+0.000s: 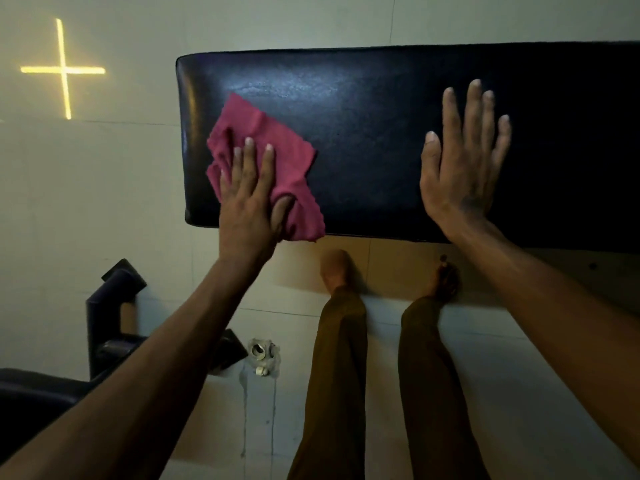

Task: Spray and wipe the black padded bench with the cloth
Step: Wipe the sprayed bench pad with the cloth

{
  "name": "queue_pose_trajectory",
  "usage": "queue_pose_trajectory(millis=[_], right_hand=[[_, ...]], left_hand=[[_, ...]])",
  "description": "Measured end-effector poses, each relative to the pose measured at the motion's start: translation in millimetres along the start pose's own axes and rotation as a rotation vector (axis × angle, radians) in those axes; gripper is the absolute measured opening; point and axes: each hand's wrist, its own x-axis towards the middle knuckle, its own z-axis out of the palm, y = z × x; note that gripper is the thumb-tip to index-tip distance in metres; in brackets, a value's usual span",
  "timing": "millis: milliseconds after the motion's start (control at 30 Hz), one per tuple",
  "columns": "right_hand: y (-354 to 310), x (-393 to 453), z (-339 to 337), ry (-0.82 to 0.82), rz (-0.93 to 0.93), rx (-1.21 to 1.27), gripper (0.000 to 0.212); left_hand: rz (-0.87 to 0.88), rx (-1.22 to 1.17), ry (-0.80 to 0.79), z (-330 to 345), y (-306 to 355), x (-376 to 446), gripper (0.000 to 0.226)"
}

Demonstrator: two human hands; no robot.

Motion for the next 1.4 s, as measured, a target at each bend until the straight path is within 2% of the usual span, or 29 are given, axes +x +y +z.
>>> queue_pose_trajectory(millis=[100, 133, 167, 300, 400, 467, 567, 633, 700, 767, 900, 967, 1100, 1267, 1333, 1400], right_hand=[[-1.8, 1.0, 1.7, 0.012, -0.002, -0.003, 0.057], [-2.5, 1.6, 1.6, 0.015, -0.002, -0.004, 0.057], [-3.3, 1.8, 1.4, 0.014, -0.001, -0.005, 0.057], [-1.6, 2.7, -0.4, 0.001, -0.003, -0.002, 0.057], [1.0, 3.4, -1.9, -0.005, -0.002, 0.019, 0.057], [0.6, 1.9, -1.9, 0.002, -0.003, 0.036, 0.056], [0.1, 0.5, -1.1, 0.016, 0.007, 0.047, 0.056], [0.3, 1.3, -1.7, 0.021, 0.009, 0.055, 0.055], [0.1, 3.2, -4.4, 0.017, 0.008, 0.086, 0.055], [-0.8, 4.1, -7.1, 0.005, 0.015, 0.144, 0.055], [7.1, 4.9, -16.4, -0.062, 0.042, 0.369, 0.054], [13.3, 5.0, -23.2, -0.104, 0.038, 0.46, 0.054], [25.2, 6.5, -39.6, -0.15, 0.112, 0.625, 0.052], [51.0, -5.4, -52.6, -0.166, 0.1, 0.648, 0.049], [55.8, -8.3, -56.2, -0.164, 0.103, 0.673, 0.048], [60.4, -9.5, -60.5, -0.146, 0.145, 0.685, 0.047]], left_hand=[[-0.256, -0.065, 0.048, 5.2, 31.4, 15.6, 0.066], [-0.285, -0.084, 0.045, 6.9, 45.0, 19.9, 0.066], [-0.246, -0.092, 0.027, 8.7, 58.6, 24.0, 0.066], [0.213, -0.03, -0.074, 18.8, 102.0, 34.6, 0.067], [0.275, -0.006, -0.099, 15.7, 91.3, 38.0, 0.067], [0.216, 0.022, -0.069, 9.5, 69.3, 38.1, 0.065], [-0.041, 0.013, -0.004, -0.2, 47.3, 42.0, 0.063], [-0.191, -0.038, 0.0, 0.6, 58.3, 47.1, 0.063], [-0.254, -0.058, -0.004, 4.2, 79.9, 52.8, 0.063], [-0.19, -0.037, -0.039, 9.8, 105.1, 56.2, 0.064], [0.143, -0.017, -0.149, 24.3, 172.9, 55.4, 0.068], [0.244, -0.015, -0.154, 33.0, 196.8, 55.1, 0.064], [0.259, -0.011, -0.121, 28.4, 180.7, 64.1, 0.063], [-0.128, -0.081, -0.024, 22.0, 176.2, 79.7, 0.062], [-0.049, -0.054, -0.087, 22.7, 194.8, 82.0, 0.064], [0.198, -0.039, -0.193, 23.7, 216.6, 81.2, 0.066]])
